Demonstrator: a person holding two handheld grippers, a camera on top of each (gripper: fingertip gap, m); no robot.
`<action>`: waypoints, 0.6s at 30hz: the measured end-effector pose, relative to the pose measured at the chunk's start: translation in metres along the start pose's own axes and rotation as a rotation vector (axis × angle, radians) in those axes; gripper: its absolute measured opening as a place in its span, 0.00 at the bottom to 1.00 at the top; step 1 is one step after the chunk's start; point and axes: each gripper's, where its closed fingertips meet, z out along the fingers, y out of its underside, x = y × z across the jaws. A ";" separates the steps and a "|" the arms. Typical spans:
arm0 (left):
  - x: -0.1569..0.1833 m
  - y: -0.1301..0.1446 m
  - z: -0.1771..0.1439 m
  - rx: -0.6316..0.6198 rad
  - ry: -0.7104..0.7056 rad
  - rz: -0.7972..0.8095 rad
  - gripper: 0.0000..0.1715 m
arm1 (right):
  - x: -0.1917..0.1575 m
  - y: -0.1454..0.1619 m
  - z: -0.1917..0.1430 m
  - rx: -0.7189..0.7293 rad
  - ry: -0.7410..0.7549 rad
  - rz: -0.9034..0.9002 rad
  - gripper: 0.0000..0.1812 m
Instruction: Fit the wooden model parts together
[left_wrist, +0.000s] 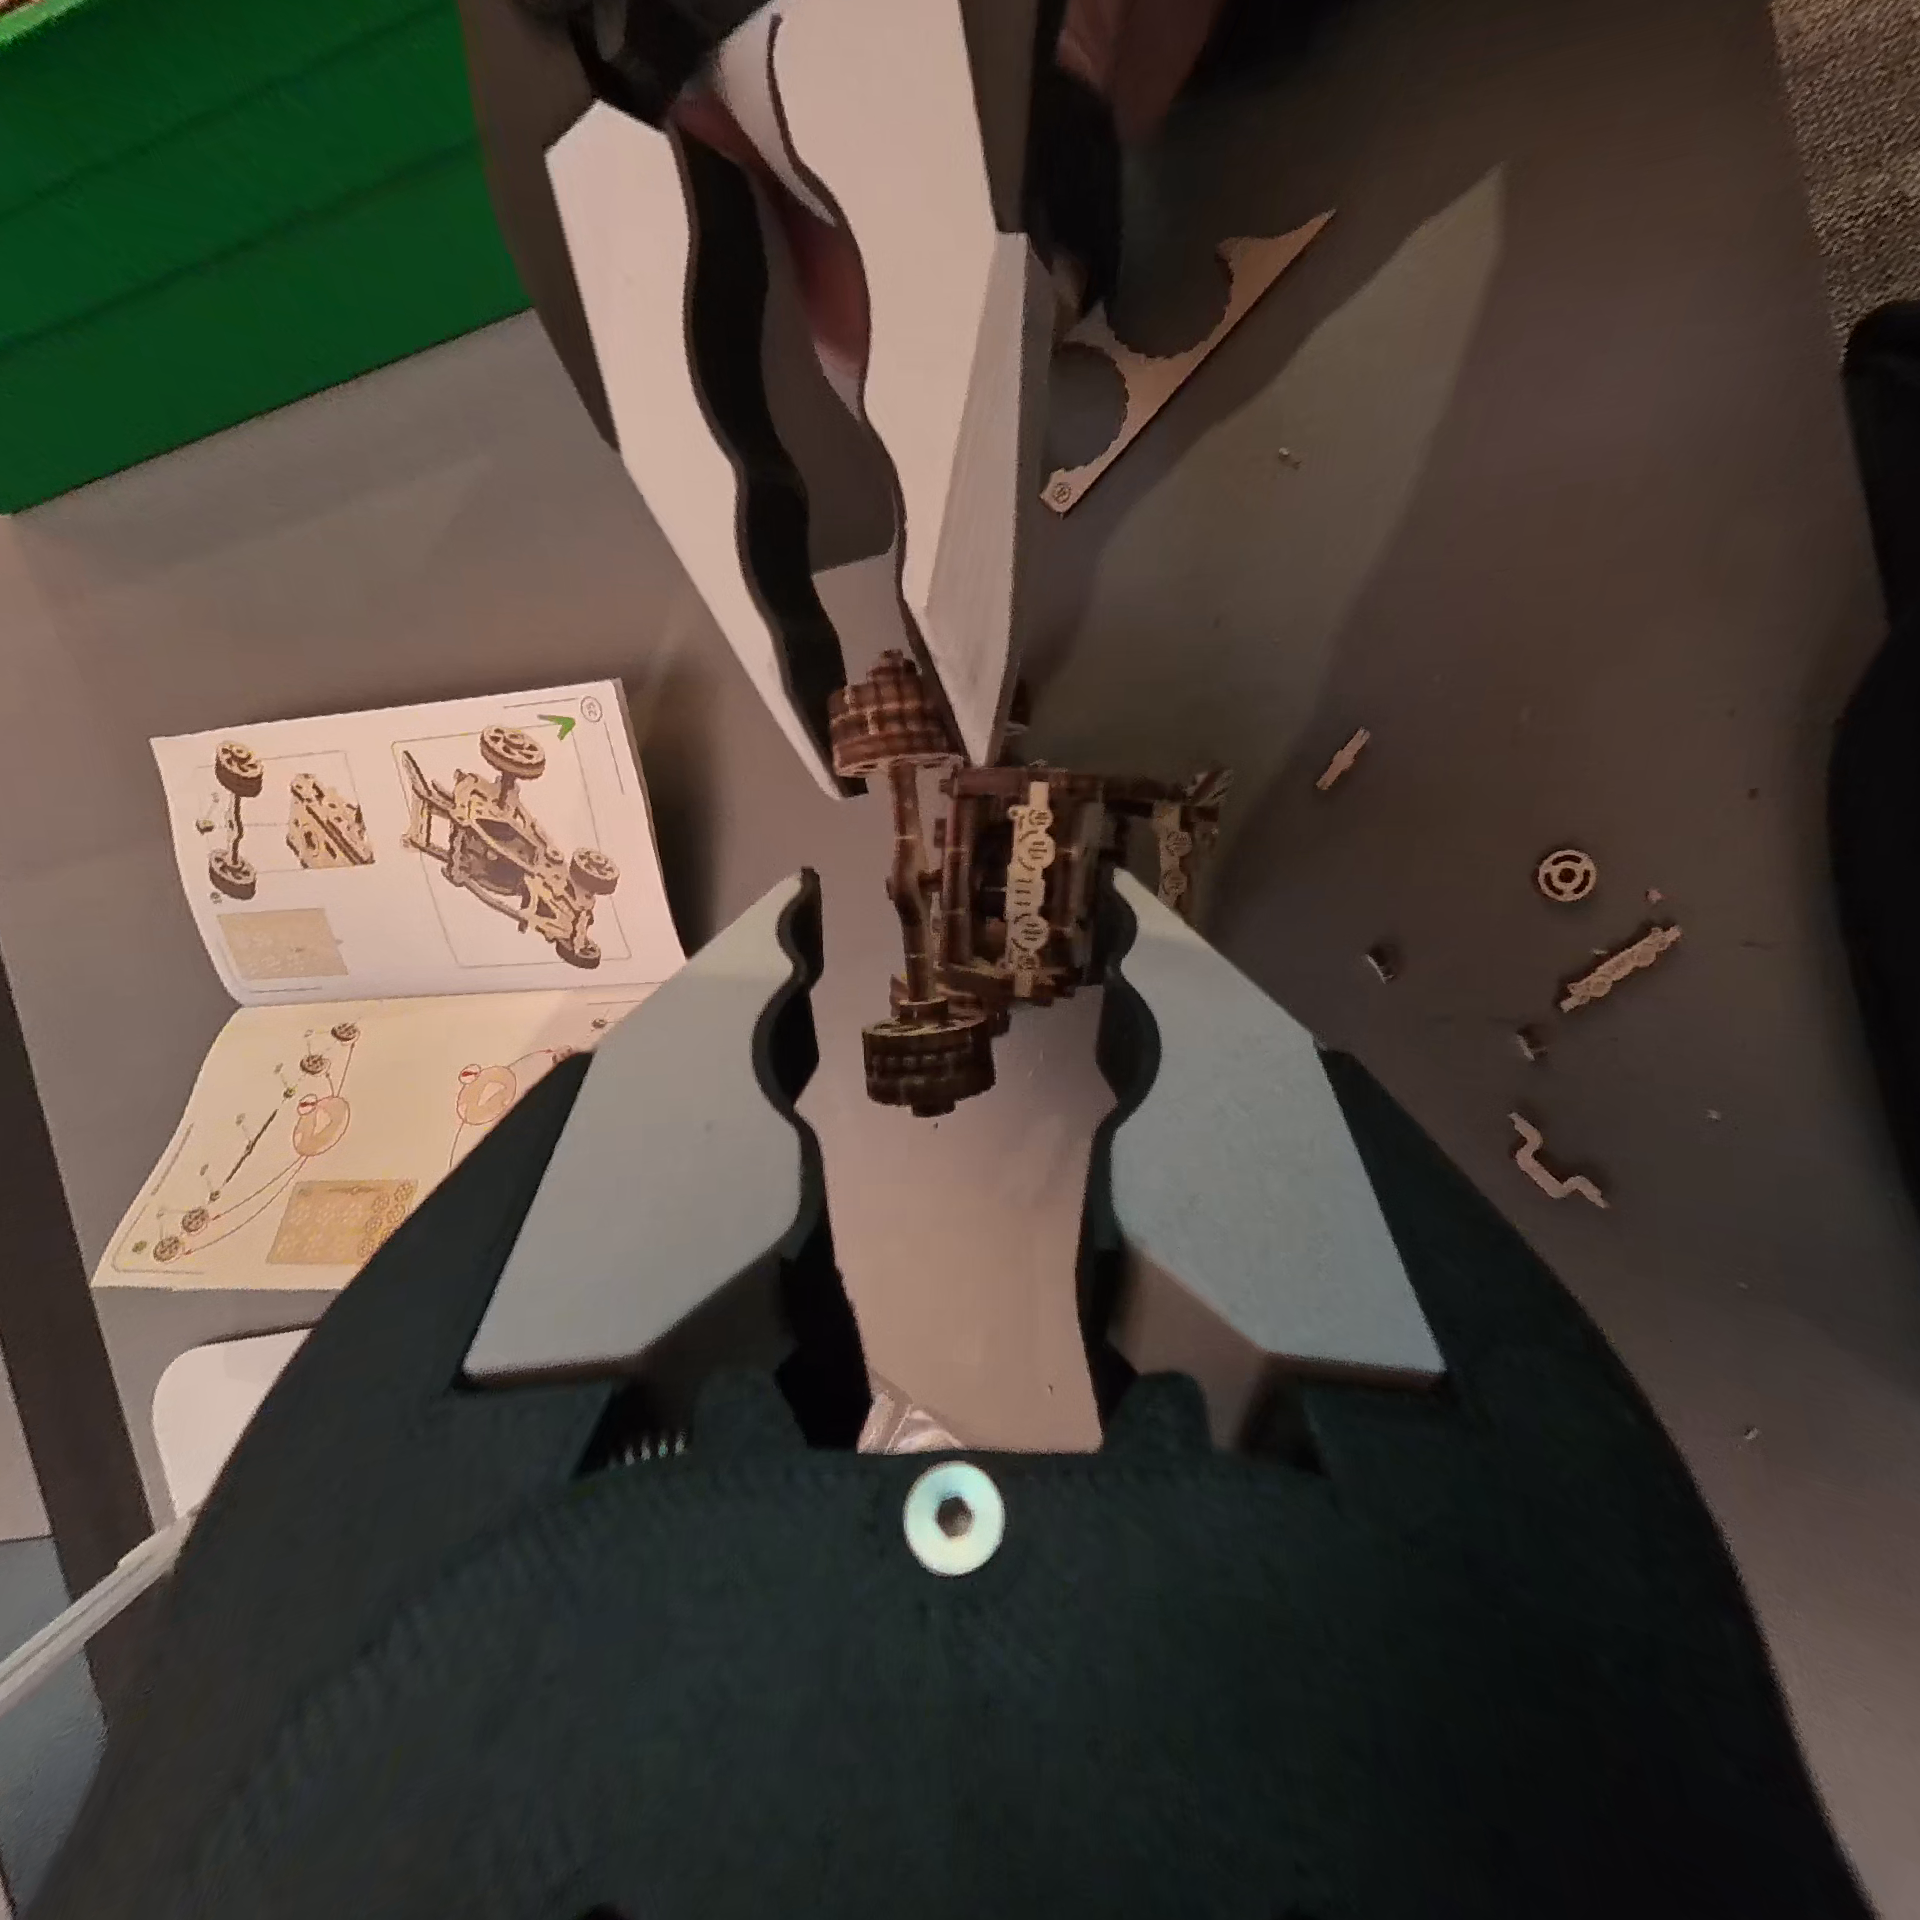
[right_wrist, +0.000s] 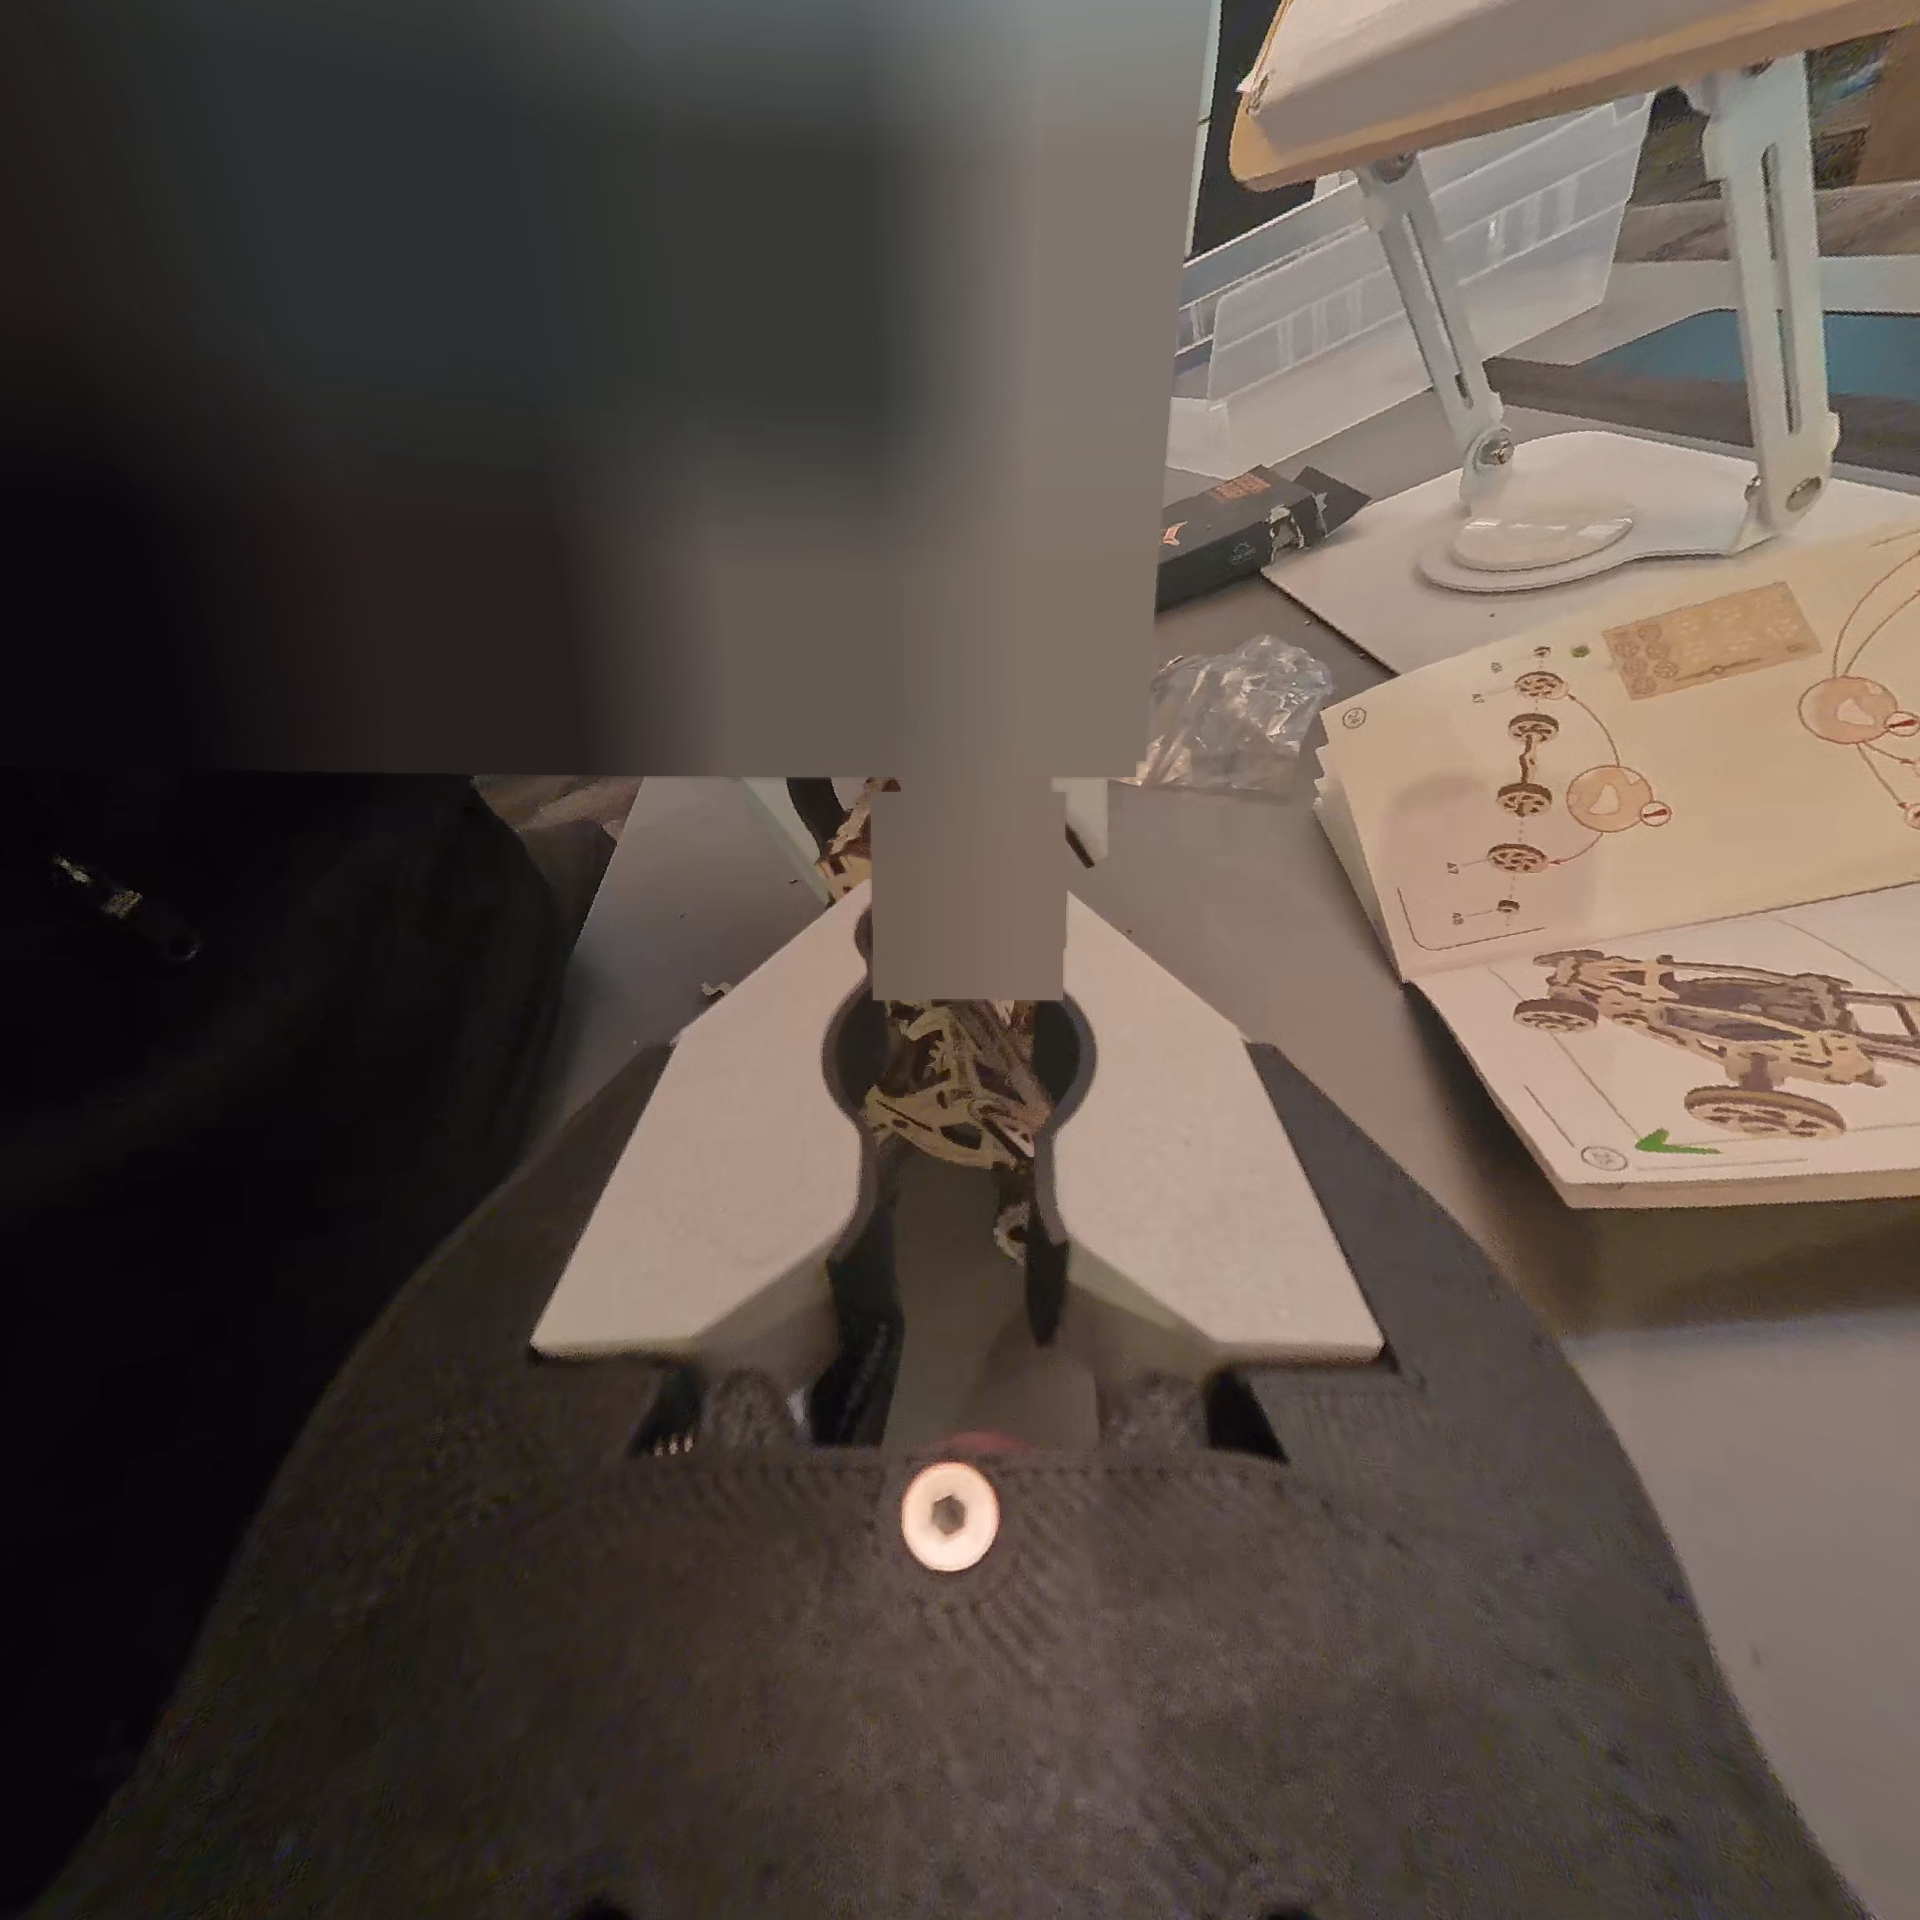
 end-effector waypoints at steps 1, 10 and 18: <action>0.000 0.000 0.000 0.005 -0.003 -0.002 0.28 | 0.000 0.000 0.000 -0.011 -0.003 -0.005 0.11; 0.008 -0.001 0.000 0.020 0.019 0.032 0.20 | -0.001 0.005 0.005 -0.042 -0.018 0.001 0.11; 0.008 -0.002 0.001 0.028 0.019 0.057 0.20 | -0.002 0.005 0.004 -0.056 -0.003 -0.034 0.11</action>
